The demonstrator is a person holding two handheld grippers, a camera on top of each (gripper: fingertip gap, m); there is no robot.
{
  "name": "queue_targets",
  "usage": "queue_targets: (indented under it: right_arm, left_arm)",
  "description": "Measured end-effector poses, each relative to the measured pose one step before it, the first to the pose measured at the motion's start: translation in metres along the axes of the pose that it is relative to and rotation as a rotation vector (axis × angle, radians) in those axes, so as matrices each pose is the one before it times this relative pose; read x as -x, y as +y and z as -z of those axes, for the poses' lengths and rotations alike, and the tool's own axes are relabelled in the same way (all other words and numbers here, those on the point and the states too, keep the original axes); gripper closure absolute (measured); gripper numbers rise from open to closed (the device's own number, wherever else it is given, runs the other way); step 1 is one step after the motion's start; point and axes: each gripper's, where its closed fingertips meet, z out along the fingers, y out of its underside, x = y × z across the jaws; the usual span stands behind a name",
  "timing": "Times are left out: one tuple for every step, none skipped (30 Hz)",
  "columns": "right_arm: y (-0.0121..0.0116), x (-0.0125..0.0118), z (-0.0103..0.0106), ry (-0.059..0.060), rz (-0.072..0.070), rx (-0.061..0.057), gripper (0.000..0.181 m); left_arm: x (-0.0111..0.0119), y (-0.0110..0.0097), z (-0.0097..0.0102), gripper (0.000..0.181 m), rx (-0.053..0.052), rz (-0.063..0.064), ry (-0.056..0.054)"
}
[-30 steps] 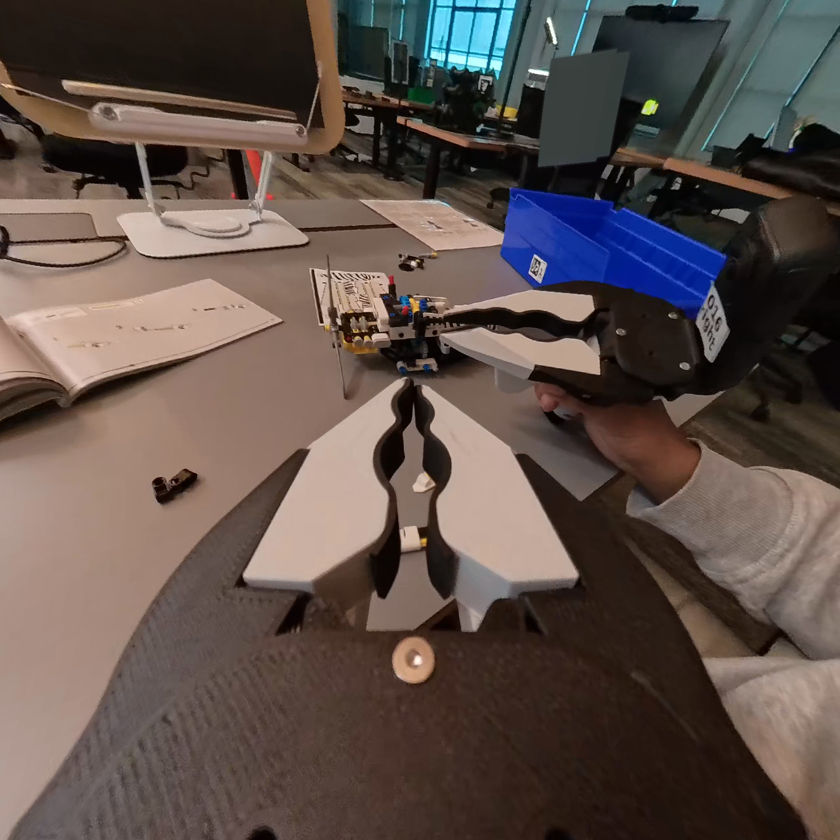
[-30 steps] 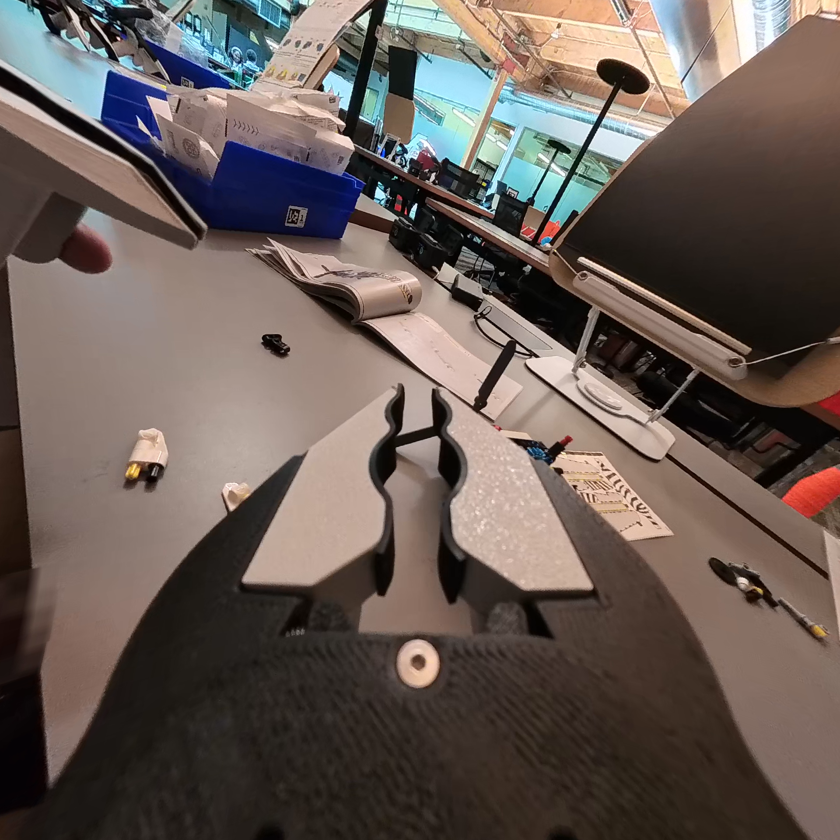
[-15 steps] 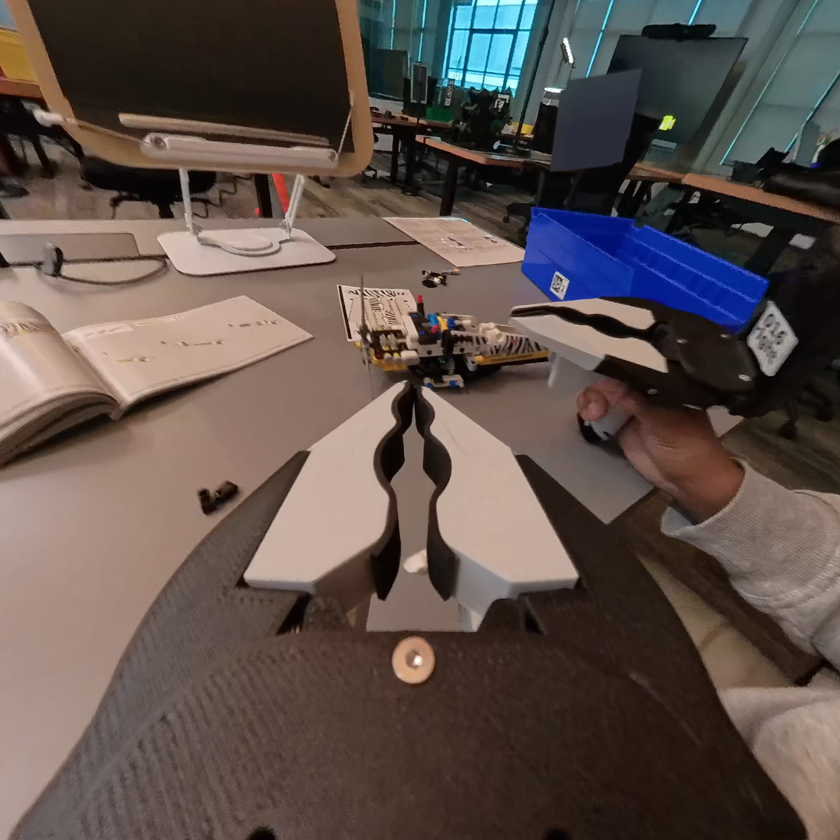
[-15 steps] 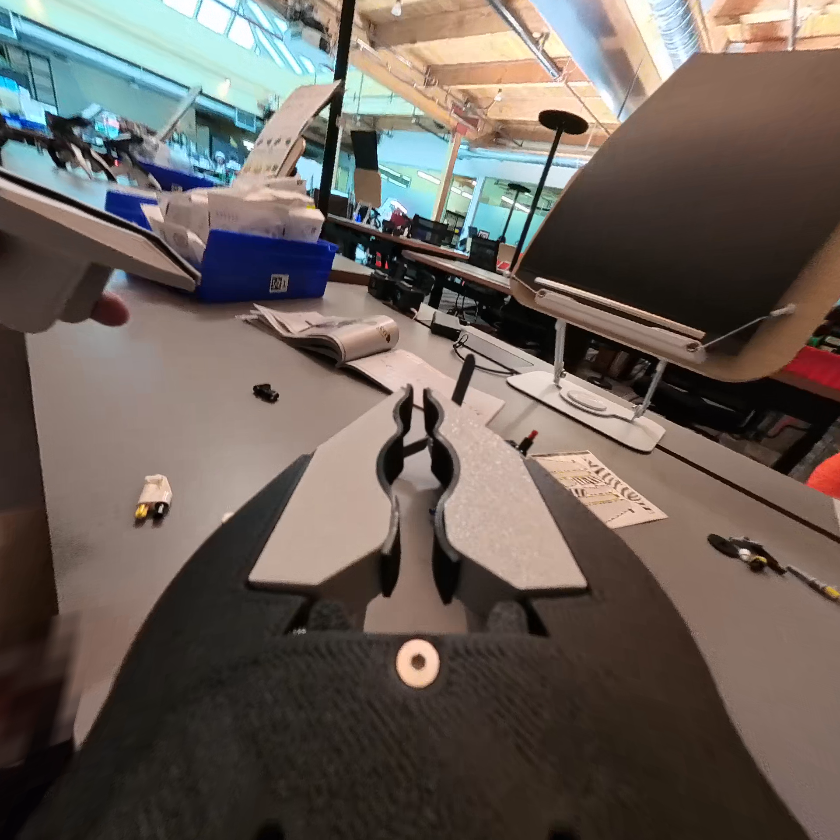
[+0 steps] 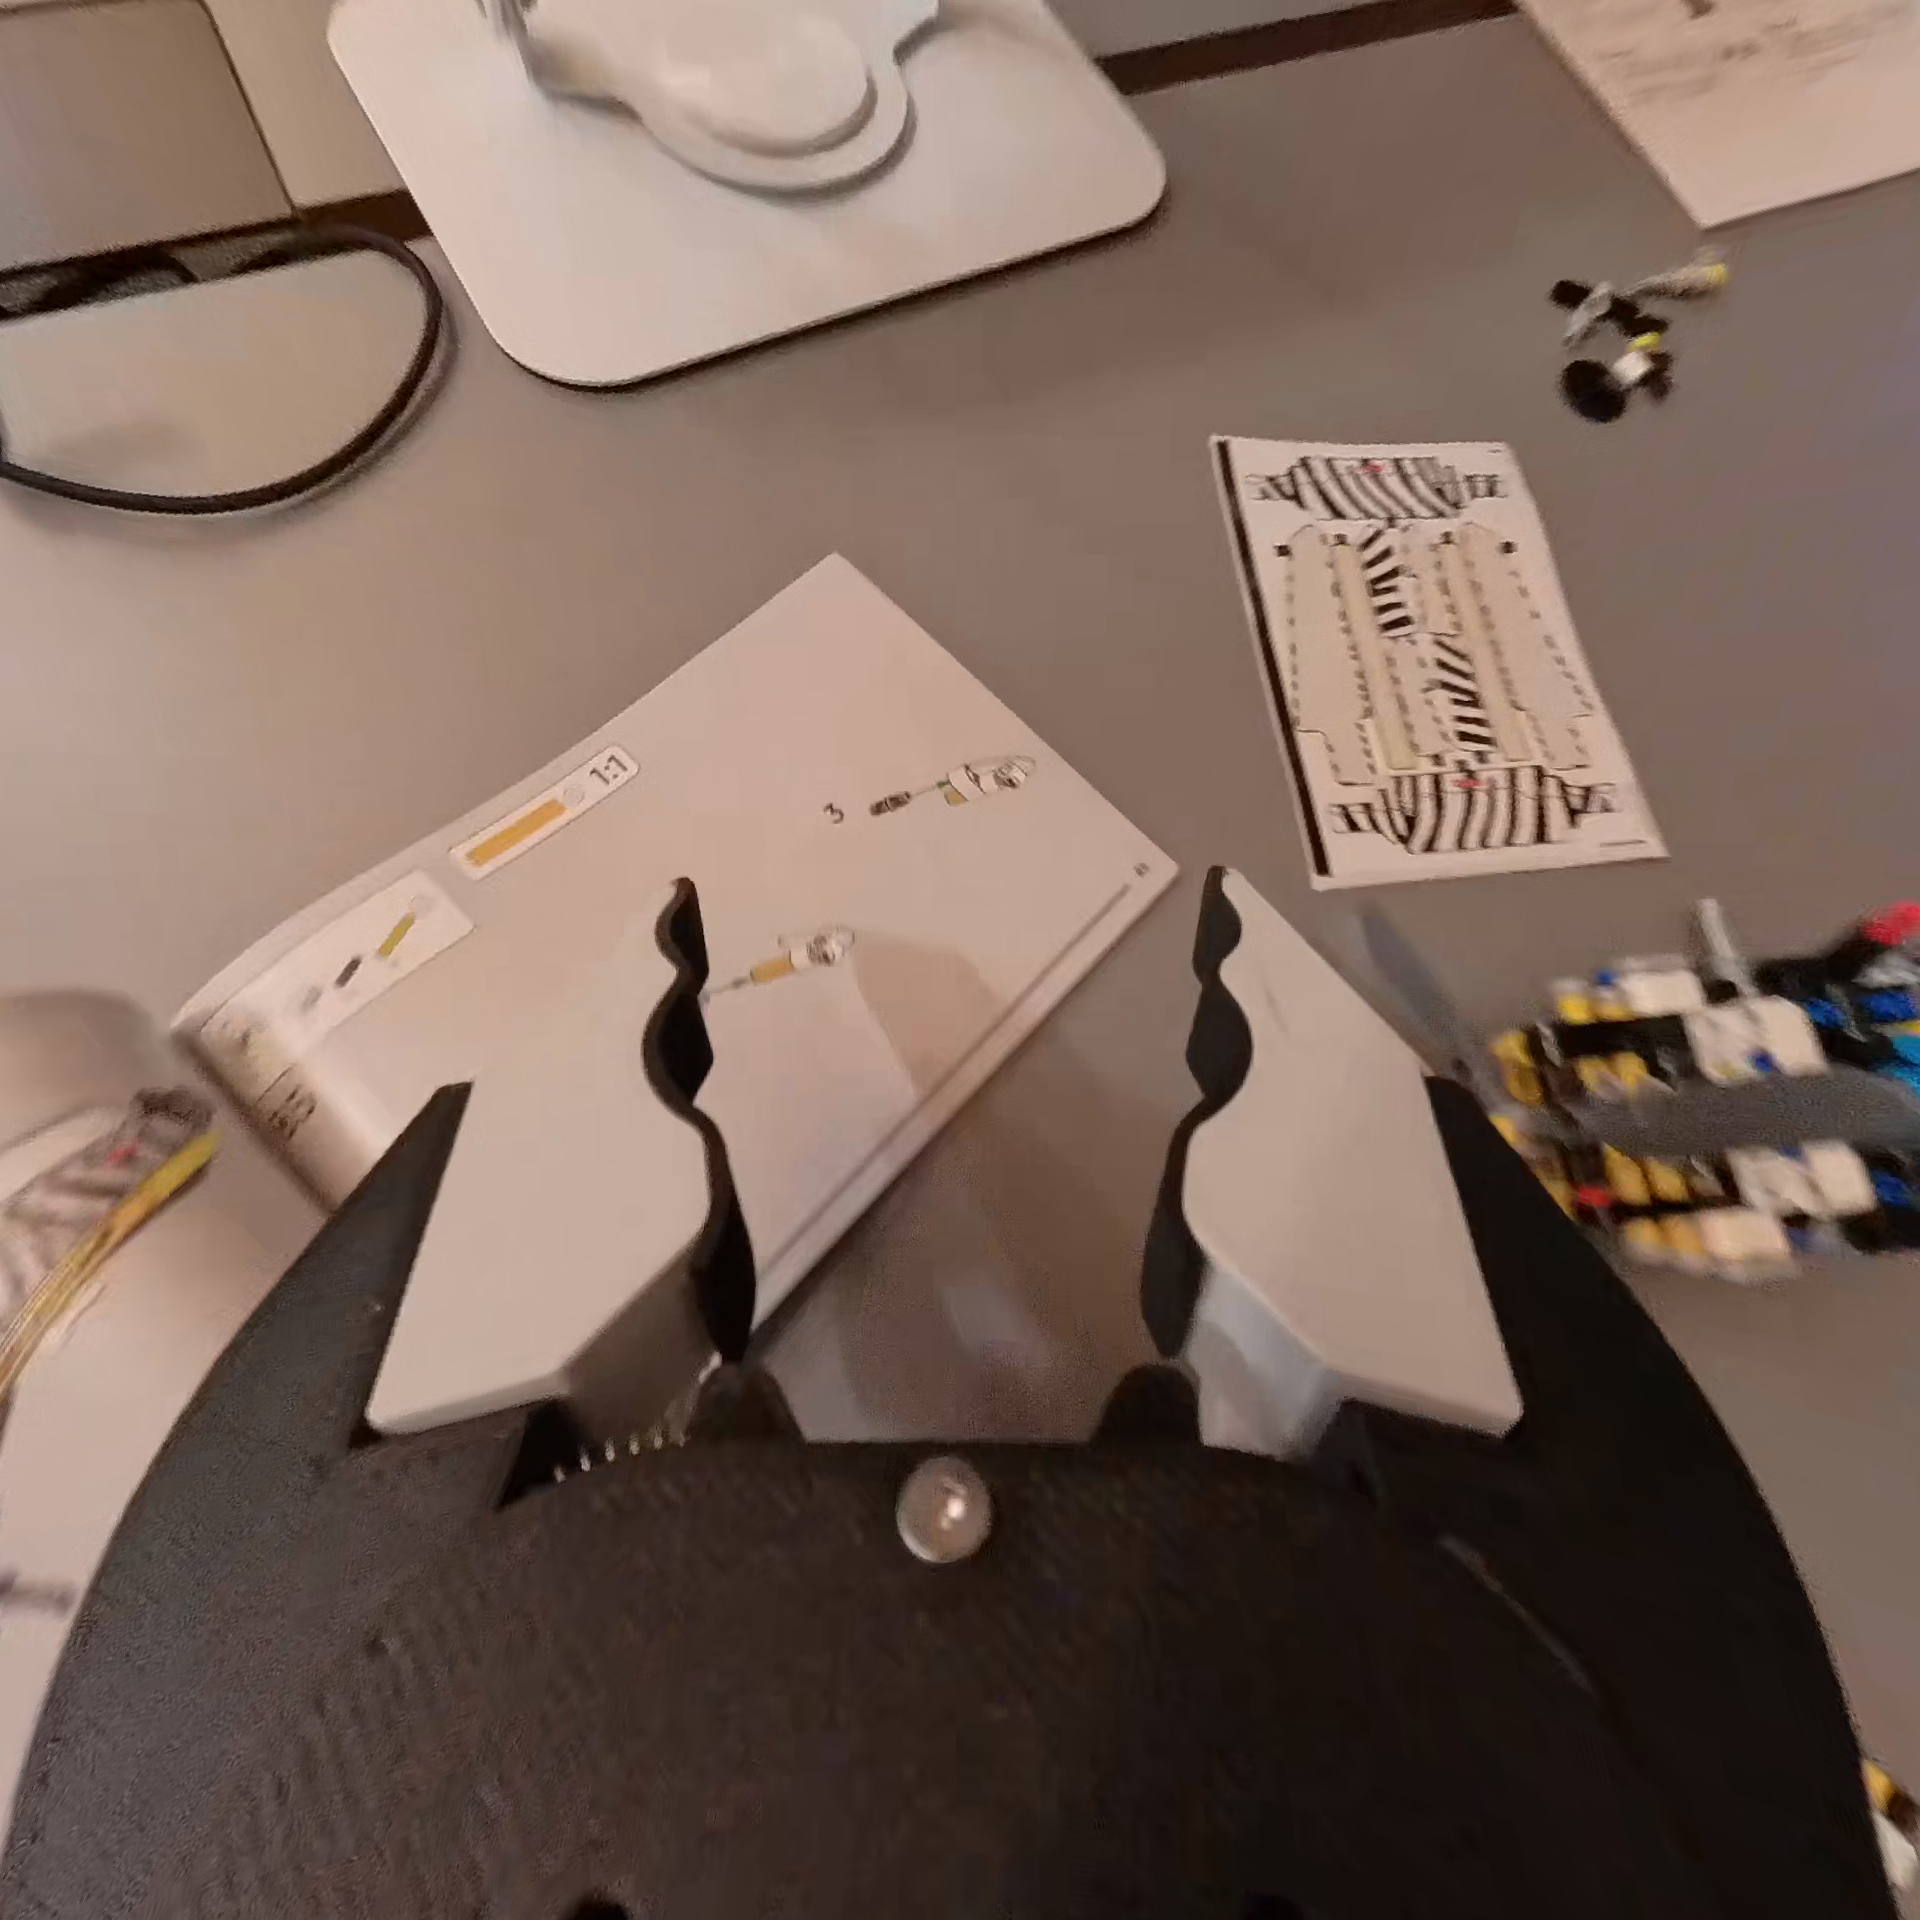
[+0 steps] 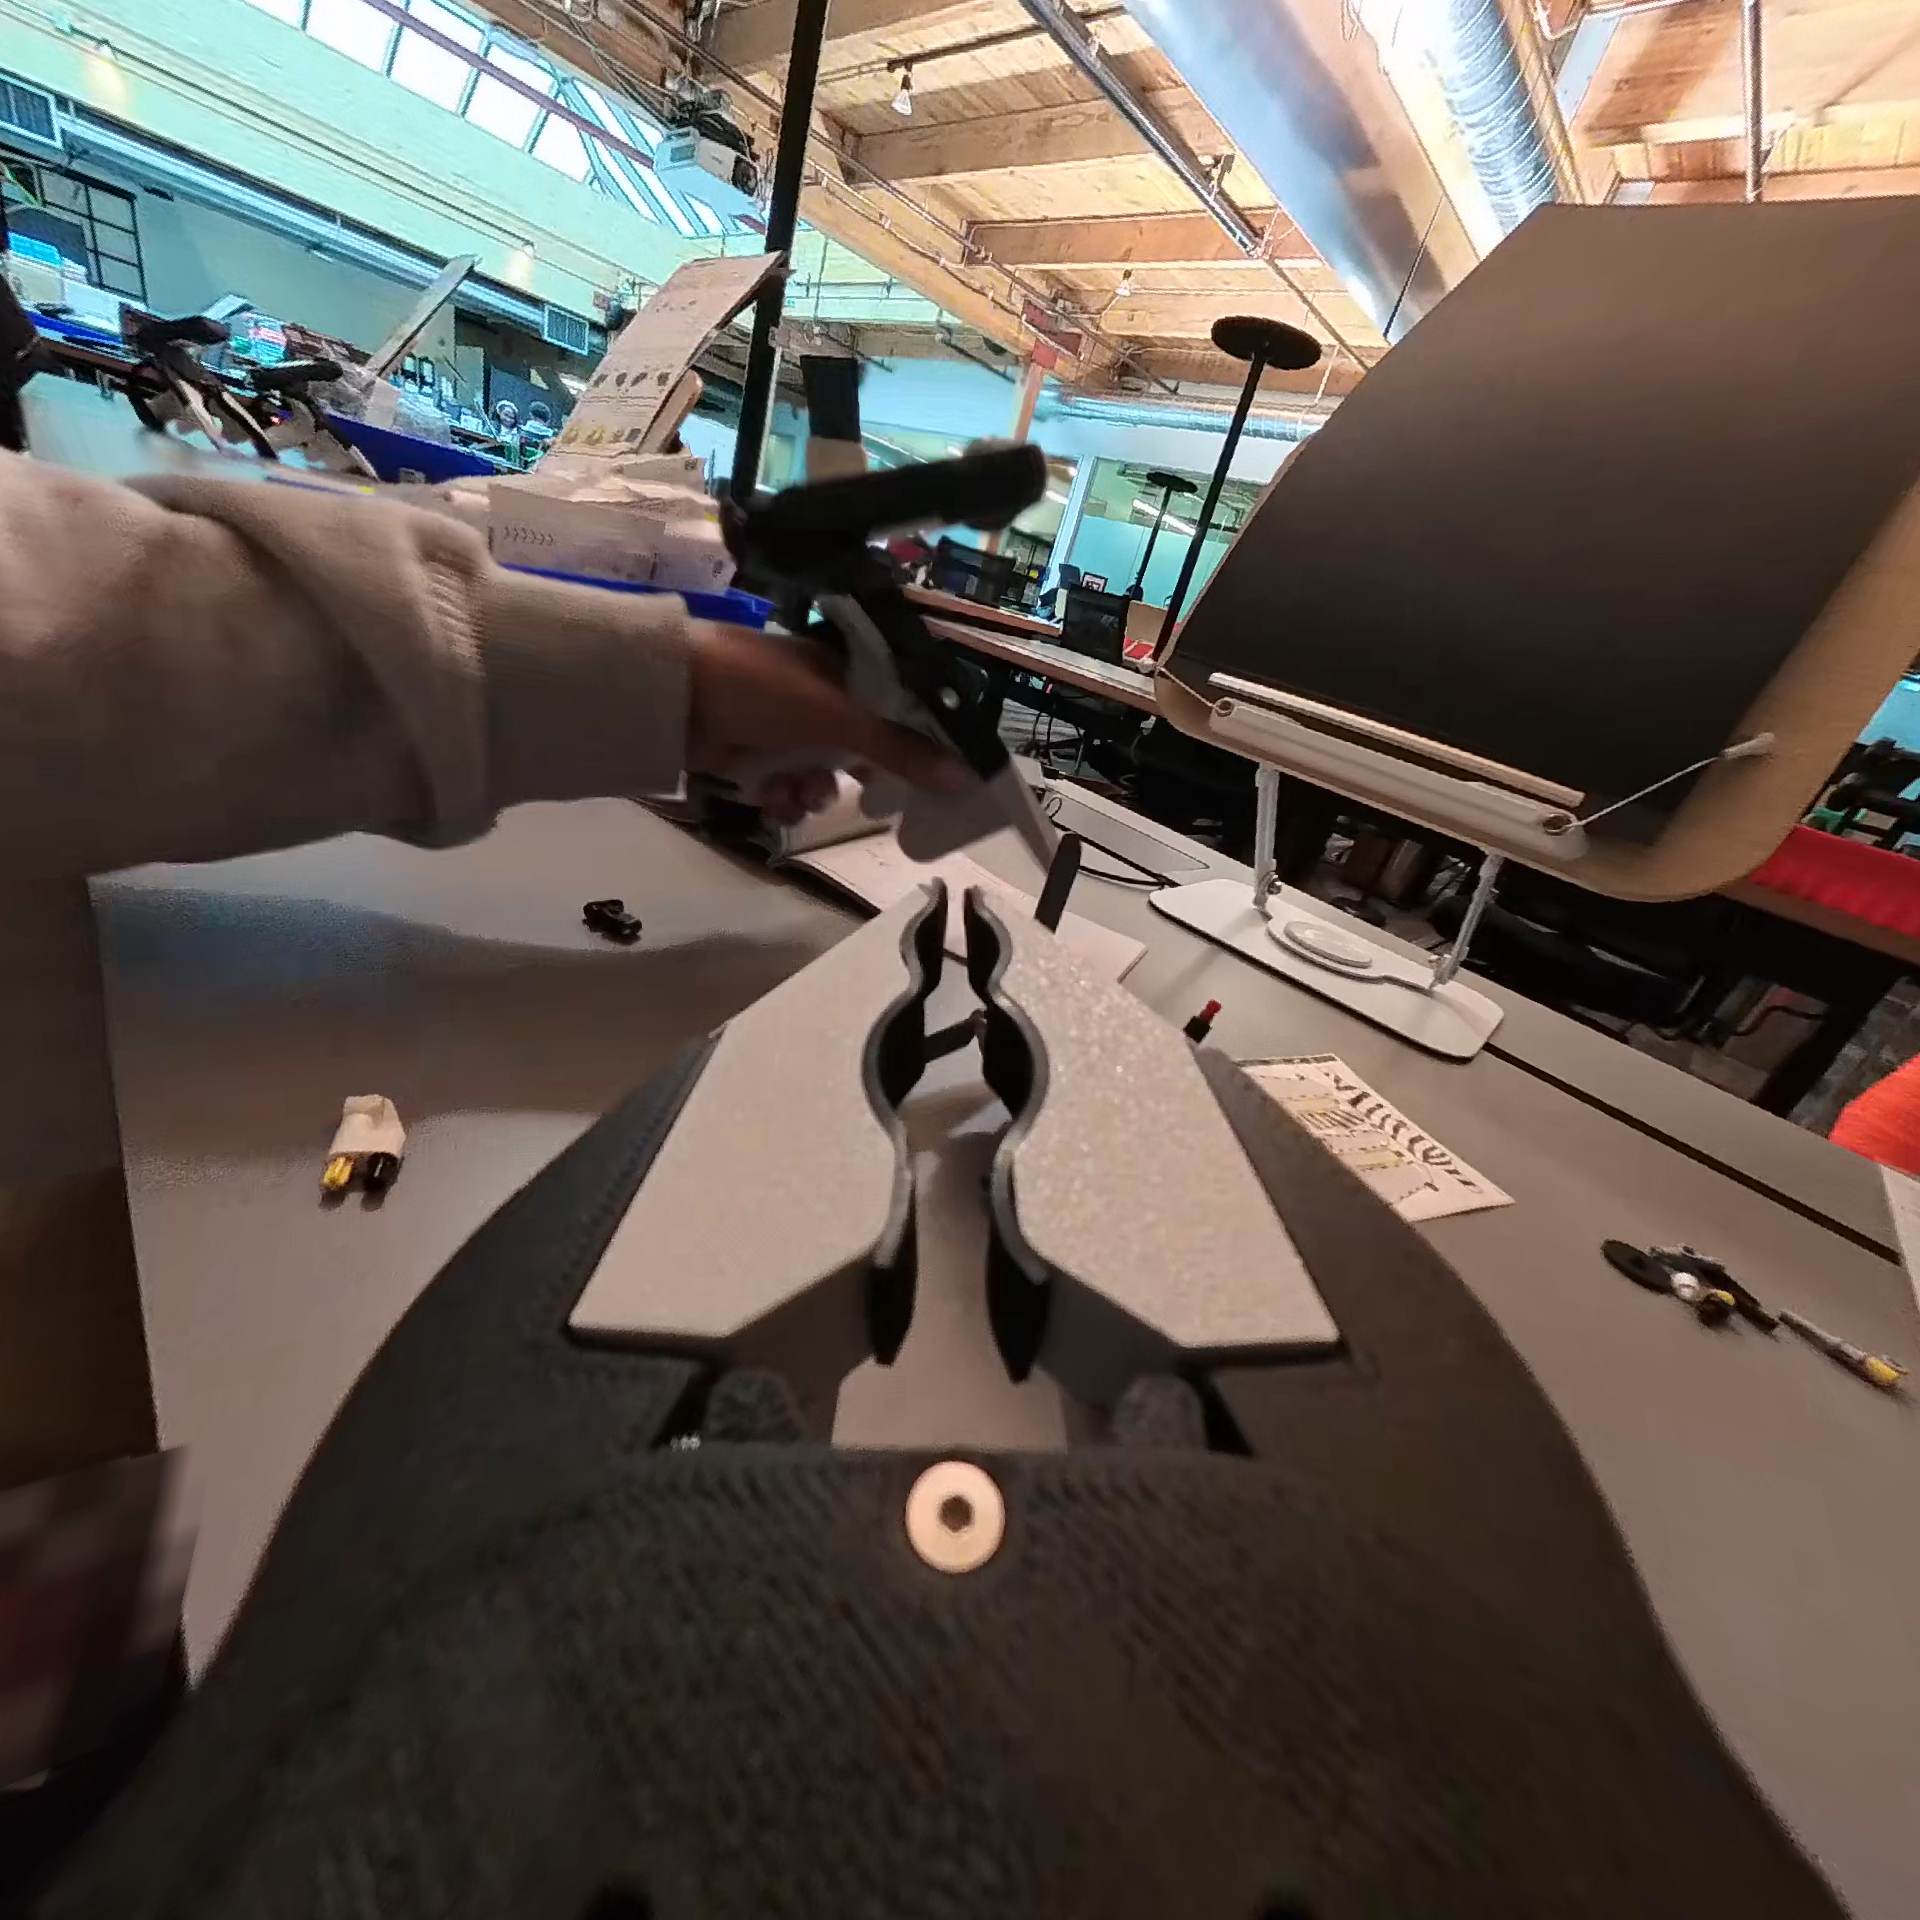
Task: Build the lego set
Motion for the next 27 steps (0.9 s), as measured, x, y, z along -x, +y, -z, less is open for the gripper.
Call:
queue_targets:
  right_arm:
    - [-0.00060, -0.00020, 0.00060, 0.0026, 0.0006, -0.0051, 0.181]
    - [-0.00069, -0.00069, 0.00062, 0.0034, -0.0023, -0.0061, 0.181]
    - [-0.00082, -0.00082, 0.00065, 0.0027, -0.0048, -0.0062, 0.181]
    - [-0.00070, -0.00101, 0.00069, 0.0023, -0.0074, -0.0060, 0.181]
    - [-0.00074, -0.00127, 0.00063, 0.0019, -0.0094, -0.0057, 0.181]
    - [-0.00070, -0.00134, 0.00077, 0.0030, -0.0096, -0.0057, 0.181]
    - [-0.00057, -0.00224, 0.00073, 0.0108, -0.0084, -0.0050, 0.181]
    - [-0.00043, -0.00289, 0.00050, 0.0183, -0.0044, -0.0032, 0.181]
    - [-0.00028, -0.00145, 0.00033, 0.0117, 0.0009, -0.0018, 0.181]
    - [-0.00006, -0.00023, 0.00005, 0.0025, 0.0009, -0.0007, 0.181]
    - [0.00022, -0.00050, -0.00019, -0.0008, -0.0055, 0.0011, 0.181]
    - [0.00021, -0.00090, -0.00017, -0.0030, -0.0119, 0.0016, 0.181]
    - [0.00000, -0.00077, -0.00027, -0.0043, -0.0126, -0.0012, 0.181]
    - [-0.00064, -0.00055, -0.00045, -0.0048, -0.0091, -0.0070, 0.181]
    - [-0.00074, -0.00026, -0.00093, -0.0052, -0.0077, -0.0085, 0.181]
    - [0.00008, 0.00008, -0.00182, -0.0095, -0.0071, -0.0025, 0.181]
    - [0.00138, 0.00017, -0.00275, -0.0112, -0.0067, 0.0066, 0.181]
    - [0.00244, 0.00001, -0.00267, -0.0082, -0.0066, 0.0168, 0.181]
    - [0.00225, 0.00131, -0.00180, -0.0078, 0.0013, 0.0177, 0.181]
    - [0.00113, 0.00281, -0.00097, -0.0070, 0.0170, 0.0084, 0.181]
    - [0.00005, 0.00263, -0.00026, 0.0009, 0.0266, 0.0017, 0.181]
    - [0.00043, 0.00260, -0.00052, -0.0002, 0.0259, 0.0037, 0.181]
    - [0.00089, 0.00305, -0.00076, -0.0066, 0.0208, 0.0081, 0.181]
    - [0.00080, 0.00274, -0.00066, -0.0070, 0.0172, 0.0071, 0.181]
    - [0.00046, 0.00197, -0.00012, -0.0036, 0.0144, 0.0041, 0.181]
    - [0.00004, 0.00160, 0.00037, -0.0015, 0.0114, 0.0021, 0.181]
    - [-0.00012, 0.00093, 0.00074, 0.0010, 0.0087, 0.0011, 0.181]
  left_arm:
    - [0.00125, 0.00155, -0.01094, 0.086, 0.0254, -0.0016, 0.0046]
    - [-0.00087, 0.00250, -0.00881, 0.088, 0.0245, -0.0007, 0.0121]
    - [-0.00143, 0.00396, -0.00723, 0.091, 0.0277, -0.0001, 0.0120]
    - [-0.00104, 0.00607, -0.00640, 0.095, 0.0318, -0.0056, 0.0062]
    - [0.00238, 0.00793, -0.00619, 0.105, 0.0338, -0.0172, -0.0227]
    - [0.00762, -0.00098, -0.00181, 0.119, -0.0255, -0.0608, -0.0748]
    - [-0.00229, 0.00047, -0.00062, 0.125, -0.0118, -0.0442, -0.0075]
    - [-0.00272, 0.00045, 0.00032, 0.129, 0.0023, 0.0118, 0.0052]
    - [-0.00078, 0.00058, 0.00061, 0.134, 0.0109, -0.0079, 0.0012]
    - [-0.00065, -0.00004, 0.00036, 0.140, 0.0080, -0.0034, 0.0069]
    - [0.00135, -0.00024, -0.00001, 0.145, 0.0065, 0.0023, 0.0031]
    - [0.00327, -0.00053, -0.00020, 0.154, 0.0030, -0.0050, -0.0043]
    - [0.00375, -0.00029, -0.00047, 0.166, 0.0014, -0.0026, -0.0027]
    - [0.00444, -0.00009, -0.00061, 0.177, -0.0013, 0.0057, -0.0016]
    - [0.00016, -0.00035, -0.00017, 0.177, -0.0040, 0.0235, 0.0289]
    - [-0.00044, -0.00046, 0.00038, 0.178, 0.0013, 0.0359, 0.0305]
    - [-0.00031, 0.00005, 0.00053, 0.178, 0.0067, 0.0225, 0.0234]
    - [-0.00168, 0.00092, 0.00168, 0.179, 0.0164, 0.0233, 0.0250]
    - [-0.00384, 0.00085, 0.00279, 0.179, 0.0158, 0.0267, 0.0295]
    - [-0.00673, -0.00382, 0.00425, 0.165, -0.0243, 0.0203, 0.0344]
    - [-0.00614, -0.00602, 0.00451, 0.135, -0.0452, 0.0110, 0.0165]
    - [-0.00236, -0.00352, 0.00255, 0.103, -0.0290, -0.0131, -0.0167]
    - [0.00550, -0.00037, -0.00017, 0.084, -0.0070, -0.0324, -0.0696]
    - [0.01149, 0.00378, -0.00309, 0.081, 0.0192, -0.0493, -0.1009]
    - [0.00909, 0.00818, -0.00626, 0.082, 0.0457, -0.0330, -0.0745]
    - [-0.00129, 0.00502, -0.00572, 0.084, 0.0263, 0.0133, 0.0079]
    - [0.00043, -0.00191, -0.00060, 0.093, -0.0170, 0.0413, 0.0105]
